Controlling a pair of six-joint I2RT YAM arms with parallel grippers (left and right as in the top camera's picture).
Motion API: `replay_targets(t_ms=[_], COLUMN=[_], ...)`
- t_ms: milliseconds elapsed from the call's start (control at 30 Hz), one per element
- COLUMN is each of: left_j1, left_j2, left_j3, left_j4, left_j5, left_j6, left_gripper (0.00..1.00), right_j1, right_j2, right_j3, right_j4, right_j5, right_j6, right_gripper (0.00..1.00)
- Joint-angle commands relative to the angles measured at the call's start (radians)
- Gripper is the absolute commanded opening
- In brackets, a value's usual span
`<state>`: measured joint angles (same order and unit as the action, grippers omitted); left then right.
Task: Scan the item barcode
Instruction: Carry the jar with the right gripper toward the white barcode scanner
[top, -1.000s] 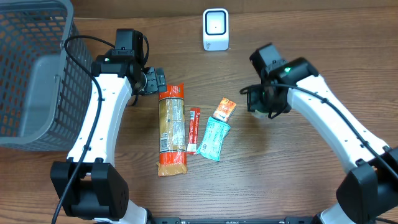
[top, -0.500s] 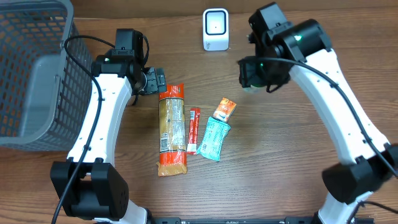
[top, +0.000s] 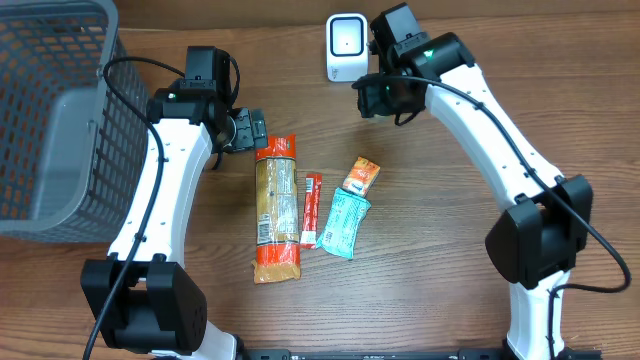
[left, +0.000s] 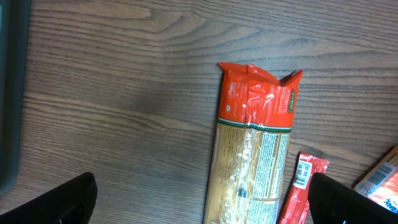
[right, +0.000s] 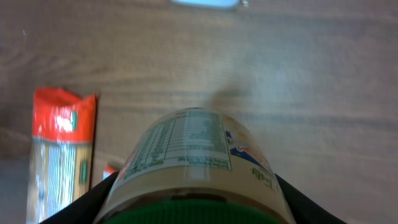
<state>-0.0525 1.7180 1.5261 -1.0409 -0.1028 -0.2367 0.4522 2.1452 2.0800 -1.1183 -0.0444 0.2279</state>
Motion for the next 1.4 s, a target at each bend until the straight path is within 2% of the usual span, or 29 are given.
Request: replay_targets(t_ms=[0, 367, 833, 1133, 1367], left_j1=[0.0, 0.0, 0.0, 0.0, 0.0], left_j2=[-0.012, -0.012, -0.012, -0.012, -0.012], left_j3=[0.015, 0.015, 0.015, 0.015, 0.015], left_j4=[0.0, 0.0, 0.0, 0.0, 0.0], left_j5=[-0.011, -0.011, -0.011, -0.011, -0.011], left_j6=[0.005, 0.005, 0.005, 0.005, 0.005], left_gripper=[1.0, 1.0, 1.0, 1.0, 1.0], right_j1=[0.002, 0.002, 0.0, 0.0, 0.0], right_j2=[0.017, 0.06, 0.275, 0.333, 0.393], right_j3=[0.029, 0.015, 0.015, 0.015, 0.016], right_j4=[0.109, 0.555, 1.028, 1.178, 1.364], right_j5=[0.006, 0.051, 0.201, 0.202, 0.203], right_j6=[-0.021, -0.02, -0.02, -0.02, -0.02], right_gripper=[0.25, 0.25, 0.22, 0.22, 0.24])
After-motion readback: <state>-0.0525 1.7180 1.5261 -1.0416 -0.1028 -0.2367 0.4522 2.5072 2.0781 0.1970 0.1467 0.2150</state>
